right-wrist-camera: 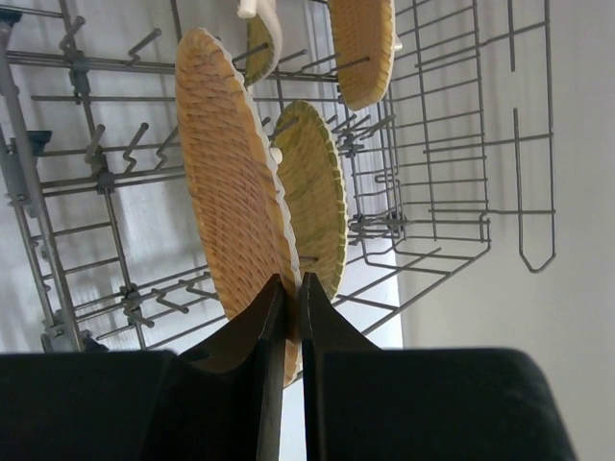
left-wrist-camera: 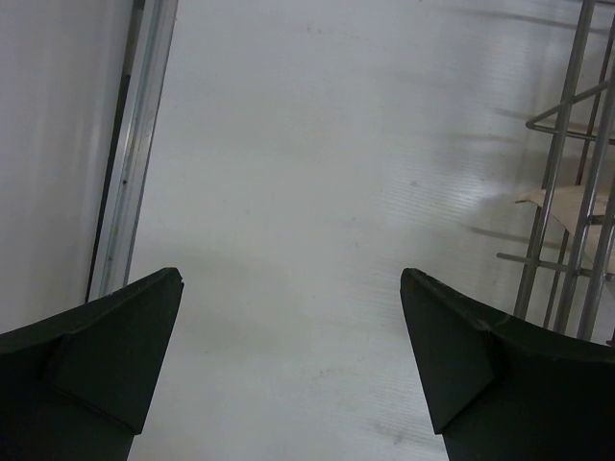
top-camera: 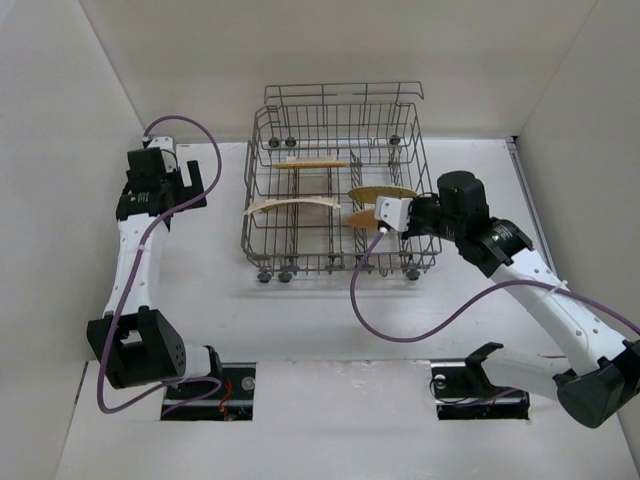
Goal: Load the plates into the dish rack
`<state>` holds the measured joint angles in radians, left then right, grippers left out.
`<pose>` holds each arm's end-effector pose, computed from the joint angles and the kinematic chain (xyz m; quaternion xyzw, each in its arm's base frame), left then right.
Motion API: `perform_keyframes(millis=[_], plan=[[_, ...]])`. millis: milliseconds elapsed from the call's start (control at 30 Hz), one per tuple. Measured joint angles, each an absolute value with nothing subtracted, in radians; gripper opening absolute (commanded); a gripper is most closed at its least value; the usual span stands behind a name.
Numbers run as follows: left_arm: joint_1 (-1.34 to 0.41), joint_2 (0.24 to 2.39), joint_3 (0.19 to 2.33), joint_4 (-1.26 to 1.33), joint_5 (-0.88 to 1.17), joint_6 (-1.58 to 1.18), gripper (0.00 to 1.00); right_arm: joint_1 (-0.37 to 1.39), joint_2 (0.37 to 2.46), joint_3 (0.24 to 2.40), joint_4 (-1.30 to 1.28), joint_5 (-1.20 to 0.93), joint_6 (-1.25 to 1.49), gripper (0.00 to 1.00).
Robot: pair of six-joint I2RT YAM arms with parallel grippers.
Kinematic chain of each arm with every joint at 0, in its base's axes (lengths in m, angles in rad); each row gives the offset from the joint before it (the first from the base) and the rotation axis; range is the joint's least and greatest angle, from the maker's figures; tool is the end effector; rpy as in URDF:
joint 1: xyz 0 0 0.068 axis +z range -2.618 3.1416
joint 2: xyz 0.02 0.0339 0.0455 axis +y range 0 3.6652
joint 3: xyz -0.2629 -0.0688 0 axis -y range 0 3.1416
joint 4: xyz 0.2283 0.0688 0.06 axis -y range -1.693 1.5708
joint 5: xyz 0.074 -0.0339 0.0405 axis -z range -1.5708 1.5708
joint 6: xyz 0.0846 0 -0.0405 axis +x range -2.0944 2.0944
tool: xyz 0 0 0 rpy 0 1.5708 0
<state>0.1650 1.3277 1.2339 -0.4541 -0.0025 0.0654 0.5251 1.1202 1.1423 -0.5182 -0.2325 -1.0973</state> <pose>0.3206 0.0536 0.3244 -0.0440 0.8709 0.0573 0.4861 0.2238 0.1522 0.3408 -0.6596 0.5445 -0.0479 0.5159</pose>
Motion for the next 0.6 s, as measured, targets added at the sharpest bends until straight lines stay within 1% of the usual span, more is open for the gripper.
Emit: perform_keyframes(millis=[600], plan=[[0.180, 1.367, 1.280, -0.454, 0.000, 0.068, 1.00, 0.526, 1.145, 1.056, -0.464, -0.205, -1.050, 0.00]])
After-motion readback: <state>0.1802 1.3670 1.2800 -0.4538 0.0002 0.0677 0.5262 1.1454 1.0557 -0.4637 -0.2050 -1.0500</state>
